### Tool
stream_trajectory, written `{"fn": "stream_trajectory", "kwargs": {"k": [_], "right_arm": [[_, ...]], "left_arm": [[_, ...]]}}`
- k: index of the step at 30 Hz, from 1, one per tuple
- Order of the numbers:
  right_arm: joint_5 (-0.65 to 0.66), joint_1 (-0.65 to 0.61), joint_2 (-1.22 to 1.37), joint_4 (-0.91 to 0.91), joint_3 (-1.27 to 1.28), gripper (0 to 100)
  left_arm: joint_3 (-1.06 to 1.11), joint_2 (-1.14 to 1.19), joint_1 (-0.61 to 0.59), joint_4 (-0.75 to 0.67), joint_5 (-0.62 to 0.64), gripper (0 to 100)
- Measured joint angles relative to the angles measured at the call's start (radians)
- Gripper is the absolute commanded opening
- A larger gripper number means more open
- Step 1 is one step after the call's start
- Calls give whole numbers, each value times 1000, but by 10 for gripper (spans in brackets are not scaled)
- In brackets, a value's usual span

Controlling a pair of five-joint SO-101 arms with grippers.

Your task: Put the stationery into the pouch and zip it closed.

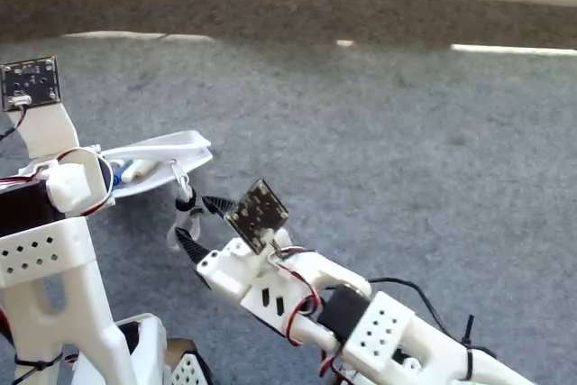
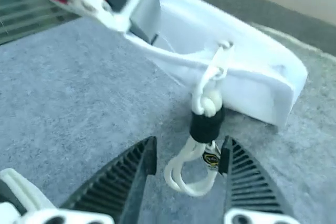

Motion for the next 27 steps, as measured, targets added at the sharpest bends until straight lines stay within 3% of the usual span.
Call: {"fn": "stream_trajectory", "kwargs": {"k": [15, 27], "right_arm": [[-29, 40, 91, -193, -18, 188], [-29, 40, 91, -209, -18, 186]], "left_arm": [[0, 0, 0, 0, 0, 7], [0, 0, 0, 0, 0, 7]]}}
